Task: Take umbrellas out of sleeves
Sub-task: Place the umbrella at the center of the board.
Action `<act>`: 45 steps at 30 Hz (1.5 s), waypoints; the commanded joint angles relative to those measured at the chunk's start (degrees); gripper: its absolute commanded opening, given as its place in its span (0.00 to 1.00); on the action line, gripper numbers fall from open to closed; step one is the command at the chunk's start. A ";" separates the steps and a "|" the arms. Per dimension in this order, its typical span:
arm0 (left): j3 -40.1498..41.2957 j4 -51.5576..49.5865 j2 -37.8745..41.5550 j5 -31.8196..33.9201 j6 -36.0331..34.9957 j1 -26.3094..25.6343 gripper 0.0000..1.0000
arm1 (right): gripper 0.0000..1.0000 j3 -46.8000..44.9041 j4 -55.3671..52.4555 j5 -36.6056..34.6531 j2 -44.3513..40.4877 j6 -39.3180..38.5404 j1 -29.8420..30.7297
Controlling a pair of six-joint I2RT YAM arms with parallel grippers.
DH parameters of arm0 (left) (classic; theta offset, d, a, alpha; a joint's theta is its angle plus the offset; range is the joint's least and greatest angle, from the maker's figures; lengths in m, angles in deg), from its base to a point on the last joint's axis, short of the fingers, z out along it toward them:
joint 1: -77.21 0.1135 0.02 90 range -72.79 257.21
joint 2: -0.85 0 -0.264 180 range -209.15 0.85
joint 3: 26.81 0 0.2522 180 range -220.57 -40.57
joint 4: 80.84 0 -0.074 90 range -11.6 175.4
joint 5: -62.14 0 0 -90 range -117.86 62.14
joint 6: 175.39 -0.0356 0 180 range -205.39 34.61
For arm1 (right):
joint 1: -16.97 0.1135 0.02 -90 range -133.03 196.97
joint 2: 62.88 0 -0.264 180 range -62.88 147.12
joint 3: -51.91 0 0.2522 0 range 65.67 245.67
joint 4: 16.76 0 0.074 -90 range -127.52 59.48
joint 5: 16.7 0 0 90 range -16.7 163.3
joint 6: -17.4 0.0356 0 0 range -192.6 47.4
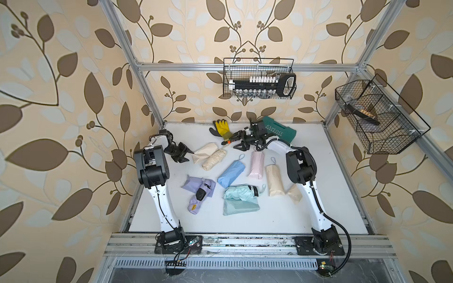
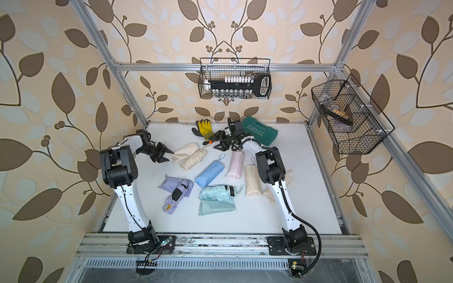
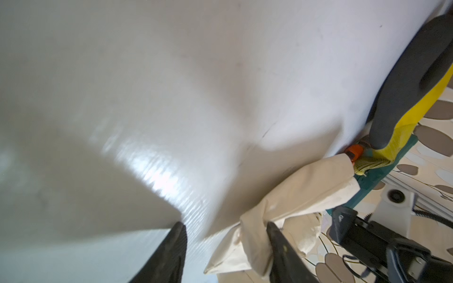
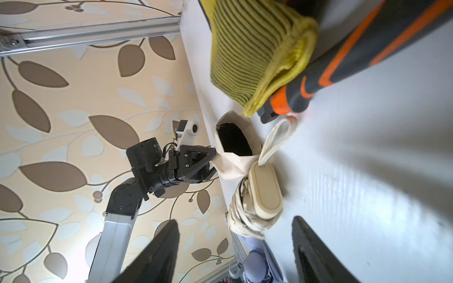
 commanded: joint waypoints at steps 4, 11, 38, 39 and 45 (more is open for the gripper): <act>5.06 -1.72 13.17 4.19 -1.09 0.28 0.60 | 0.71 -7.22 -5.49 -1.86 -14.73 -11.95 -0.73; 12.08 -0.98 26.43 3.46 -3.23 -2.06 0.72 | 0.81 -17.33 -11.92 0.18 -30.24 -26.02 -1.57; 10.53 -4.26 31.15 7.85 -7.01 -23.51 0.84 | 0.99 -39.76 -36.33 -12.31 -56.89 -39.00 -1.88; 10.21 -4.97 30.90 8.24 -8.03 -25.36 0.84 | 0.99 -39.51 -37.42 -12.45 -55.81 -39.95 -1.87; 13.46 -8.29 30.27 10.63 -12.69 -33.01 0.84 | 0.99 -39.22 -37.60 -11.05 -52.09 -39.96 -1.92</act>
